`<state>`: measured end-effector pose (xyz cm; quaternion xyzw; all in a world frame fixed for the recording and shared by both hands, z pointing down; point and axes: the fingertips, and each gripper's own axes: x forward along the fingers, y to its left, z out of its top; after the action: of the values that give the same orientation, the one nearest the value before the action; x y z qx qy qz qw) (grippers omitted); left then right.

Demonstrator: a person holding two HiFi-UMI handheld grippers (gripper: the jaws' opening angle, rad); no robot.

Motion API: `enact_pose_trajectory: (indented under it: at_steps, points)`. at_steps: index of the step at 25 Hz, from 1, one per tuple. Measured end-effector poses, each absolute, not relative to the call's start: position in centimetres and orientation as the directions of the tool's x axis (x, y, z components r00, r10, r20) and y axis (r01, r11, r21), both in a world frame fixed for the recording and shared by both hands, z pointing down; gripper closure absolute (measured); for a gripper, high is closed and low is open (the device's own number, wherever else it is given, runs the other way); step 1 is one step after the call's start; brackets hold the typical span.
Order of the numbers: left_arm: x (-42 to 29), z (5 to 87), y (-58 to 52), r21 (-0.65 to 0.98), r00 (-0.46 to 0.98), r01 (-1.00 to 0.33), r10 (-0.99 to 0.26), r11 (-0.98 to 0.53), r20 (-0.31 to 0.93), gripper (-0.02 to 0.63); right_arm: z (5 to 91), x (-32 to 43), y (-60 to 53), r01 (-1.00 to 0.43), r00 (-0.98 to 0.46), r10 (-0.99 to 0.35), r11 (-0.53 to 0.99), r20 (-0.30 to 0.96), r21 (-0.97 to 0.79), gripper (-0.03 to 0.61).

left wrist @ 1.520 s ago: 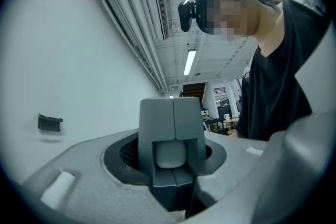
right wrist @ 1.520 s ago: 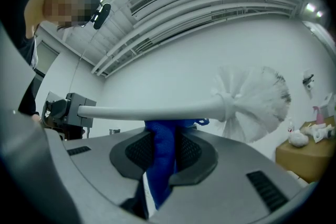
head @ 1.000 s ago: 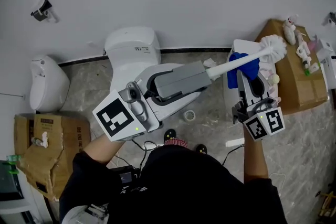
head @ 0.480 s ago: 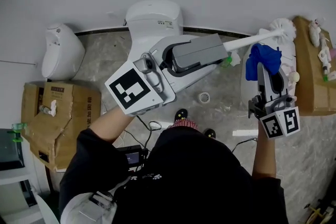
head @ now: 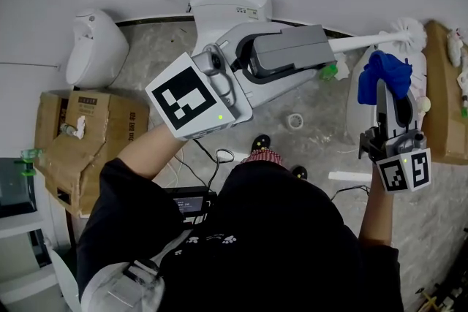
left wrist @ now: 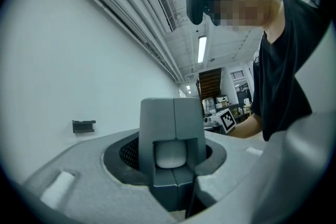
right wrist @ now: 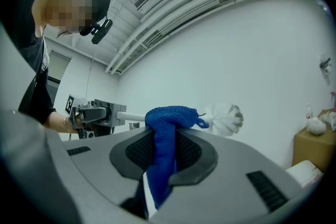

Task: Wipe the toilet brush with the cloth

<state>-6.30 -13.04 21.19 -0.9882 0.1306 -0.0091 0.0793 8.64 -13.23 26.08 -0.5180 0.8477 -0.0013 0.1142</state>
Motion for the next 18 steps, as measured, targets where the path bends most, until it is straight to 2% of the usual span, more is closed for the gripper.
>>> enact_pose_trajectory:
  at_steps: [18]
  points:
    - [-6.5, 20.5, -13.2, -0.156, 0.944, -0.331, -0.327, -0.931, -0.051, 0.434, 23.2, 8.3, -11.0, -0.882, -0.433, -0.867, 0.464, -0.247, -0.085, 0.502]
